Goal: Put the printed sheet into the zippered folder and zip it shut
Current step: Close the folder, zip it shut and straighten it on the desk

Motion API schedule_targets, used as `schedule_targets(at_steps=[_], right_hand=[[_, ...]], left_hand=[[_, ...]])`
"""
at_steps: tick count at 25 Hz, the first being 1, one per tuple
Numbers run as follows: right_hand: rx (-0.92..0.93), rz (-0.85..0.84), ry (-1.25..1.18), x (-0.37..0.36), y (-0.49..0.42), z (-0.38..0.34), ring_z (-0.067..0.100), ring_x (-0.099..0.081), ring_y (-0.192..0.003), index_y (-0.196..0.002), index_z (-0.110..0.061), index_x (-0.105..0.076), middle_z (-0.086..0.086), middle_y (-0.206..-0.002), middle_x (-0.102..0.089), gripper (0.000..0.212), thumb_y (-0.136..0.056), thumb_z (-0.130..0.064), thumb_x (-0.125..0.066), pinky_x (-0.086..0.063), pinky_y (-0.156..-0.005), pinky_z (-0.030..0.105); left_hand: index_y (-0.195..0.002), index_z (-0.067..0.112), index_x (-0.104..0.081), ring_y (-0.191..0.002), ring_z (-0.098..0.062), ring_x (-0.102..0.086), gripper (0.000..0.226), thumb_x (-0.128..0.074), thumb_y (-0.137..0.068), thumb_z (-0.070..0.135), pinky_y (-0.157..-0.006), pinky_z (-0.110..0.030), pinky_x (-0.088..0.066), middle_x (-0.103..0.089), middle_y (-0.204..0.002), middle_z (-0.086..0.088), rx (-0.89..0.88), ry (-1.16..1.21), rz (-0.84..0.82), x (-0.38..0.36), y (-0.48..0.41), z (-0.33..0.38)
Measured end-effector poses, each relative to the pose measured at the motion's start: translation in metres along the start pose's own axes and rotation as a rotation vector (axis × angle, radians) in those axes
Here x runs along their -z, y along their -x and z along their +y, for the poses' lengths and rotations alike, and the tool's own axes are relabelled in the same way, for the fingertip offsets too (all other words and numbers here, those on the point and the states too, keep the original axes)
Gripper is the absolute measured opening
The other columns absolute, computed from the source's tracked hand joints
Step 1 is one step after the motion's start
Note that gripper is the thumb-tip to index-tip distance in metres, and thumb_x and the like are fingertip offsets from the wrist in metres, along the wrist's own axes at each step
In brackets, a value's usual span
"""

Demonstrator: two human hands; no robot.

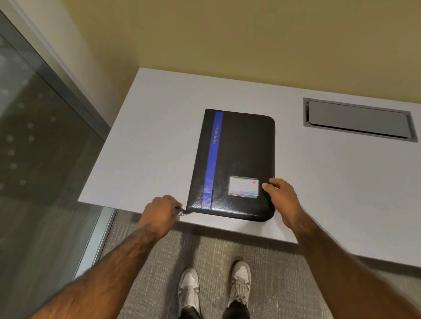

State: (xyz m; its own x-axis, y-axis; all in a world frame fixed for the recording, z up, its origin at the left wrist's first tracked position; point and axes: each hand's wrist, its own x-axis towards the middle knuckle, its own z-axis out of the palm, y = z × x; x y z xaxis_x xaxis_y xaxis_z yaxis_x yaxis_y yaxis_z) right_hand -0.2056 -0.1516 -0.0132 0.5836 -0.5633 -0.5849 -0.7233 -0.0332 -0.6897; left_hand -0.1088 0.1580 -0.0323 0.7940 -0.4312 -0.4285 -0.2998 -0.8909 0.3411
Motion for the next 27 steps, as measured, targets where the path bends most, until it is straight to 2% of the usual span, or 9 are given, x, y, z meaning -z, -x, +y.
schedule_targets(at_steps=[3, 6, 8, 11, 13, 18, 21, 23, 27], right_hand=[[0.177, 0.239, 0.277, -0.031, 0.022, 0.015, 0.027, -0.065, -0.106, -0.111, -0.013, -0.068, 0.009, -0.120, -0.066, 0.022, -0.096, -0.022, -0.056, -0.055, -0.089, 0.035], [0.263, 0.190, 0.292, -0.080, 0.048, 0.025, 0.022, -0.063, -0.075, -0.074, -0.012, -0.062, 0.007, -0.083, -0.068, 0.019, -0.089, -0.019, -0.052, -0.057, -0.069, 0.040], [0.211, 0.031, 0.269, -0.115, 0.063, 0.026, 0.023, -0.063, -0.072, -0.072, -0.011, -0.062, 0.005, -0.076, -0.067, 0.019, -0.088, -0.021, -0.059, -0.055, -0.070, 0.037], [0.142, -0.146, 0.180, -0.162, 0.074, 0.029, 0.024, -0.068, -0.079, -0.090, -0.009, -0.070, 0.008, -0.089, -0.074, 0.023, -0.082, -0.030, -0.075, -0.057, -0.074, 0.035], [0.055, -0.190, -0.001, -0.184, 0.077, 0.027, 0.024, -0.068, -0.069, -0.100, -0.007, -0.067, 0.016, -0.094, -0.073, 0.028, -0.081, -0.024, -0.078, -0.057, -0.061, 0.033], [-0.073, -0.191, -0.186, -0.210, 0.078, 0.018, 0.014, -0.062, -0.043, -0.079, -0.007, -0.059, 0.015, -0.075, -0.068, 0.017, -0.085, -0.012, -0.074, -0.045, -0.040, 0.022], [-0.067, -0.115, -0.143, -0.209, 0.075, 0.017, 0.006, -0.054, -0.033, -0.068, -0.006, -0.061, 0.010, -0.063, -0.065, 0.023, -0.084, -0.015, -0.074, -0.039, -0.037, 0.017], [-0.044, -0.084, -0.076, -0.210, 0.076, 0.014, 0.011, -0.057, -0.037, -0.062, -0.009, -0.058, 0.010, -0.061, -0.066, 0.027, -0.084, -0.016, -0.071, -0.044, -0.040, 0.020], [0.075, -0.007, 0.233, -0.214, 0.075, 0.015, 0.029, -0.069, -0.076, -0.075, -0.012, -0.060, 0.011, -0.080, -0.073, 0.020, -0.086, -0.029, -0.063, -0.054, -0.065, 0.034]], left_hand=[[-0.115, 0.030, -0.074, -0.100, -0.017, -0.065, 0.024, -0.067, -0.092, 0.027, -0.090, -0.037, -0.052, -0.070, -0.119, 0.008, -0.096, -0.125, 0.022, -0.004, -0.003, -0.002], [-0.112, 0.030, -0.076, -0.097, -0.020, -0.064, 0.023, -0.064, -0.092, 0.030, -0.086, -0.036, -0.051, -0.073, -0.108, 0.006, -0.131, -0.173, 0.027, -0.011, -0.010, -0.004], [-0.105, 0.028, -0.079, -0.092, -0.020, -0.067, 0.020, -0.066, -0.091, 0.032, -0.085, -0.035, -0.052, -0.076, -0.101, 0.005, -0.088, -0.071, 0.018, -0.016, -0.014, -0.007], [-0.092, 0.027, -0.078, -0.088, -0.018, -0.069, 0.011, -0.070, -0.085, 0.030, -0.082, -0.033, -0.054, -0.077, -0.091, 0.007, 0.012, 0.159, -0.079, -0.021, -0.016, -0.015], [-0.084, 0.025, -0.077, -0.084, -0.018, -0.070, 0.008, -0.070, -0.081, 0.027, -0.079, -0.034, -0.055, -0.076, -0.084, 0.007, 0.017, 0.278, -0.114, -0.024, -0.018, -0.021], [-0.085, 0.015, -0.079, -0.073, -0.007, -0.064, 0.018, -0.065, -0.089, 0.005, -0.064, -0.007, -0.043, -0.074, -0.077, 0.006, -0.031, 0.429, -0.131, -0.026, -0.019, -0.031], [-0.092, 0.010, -0.079, -0.076, -0.006, -0.066, 0.014, -0.067, -0.089, 0.005, -0.066, -0.007, -0.042, -0.077, -0.085, 0.001, -0.037, 0.454, -0.140, -0.024, -0.020, -0.032], [-0.091, 0.009, -0.078, -0.075, -0.006, -0.065, 0.012, -0.068, -0.088, 0.005, -0.067, -0.011, -0.042, -0.076, -0.084, 0.001, -0.040, 0.456, -0.128, -0.022, -0.021, -0.031], [-0.088, 0.014, -0.078, -0.076, -0.006, -0.064, 0.012, -0.068, -0.089, 0.008, -0.070, -0.019, -0.045, -0.075, -0.082, 0.005, -0.061, 0.432, -0.123, -0.020, -0.022, -0.029]])
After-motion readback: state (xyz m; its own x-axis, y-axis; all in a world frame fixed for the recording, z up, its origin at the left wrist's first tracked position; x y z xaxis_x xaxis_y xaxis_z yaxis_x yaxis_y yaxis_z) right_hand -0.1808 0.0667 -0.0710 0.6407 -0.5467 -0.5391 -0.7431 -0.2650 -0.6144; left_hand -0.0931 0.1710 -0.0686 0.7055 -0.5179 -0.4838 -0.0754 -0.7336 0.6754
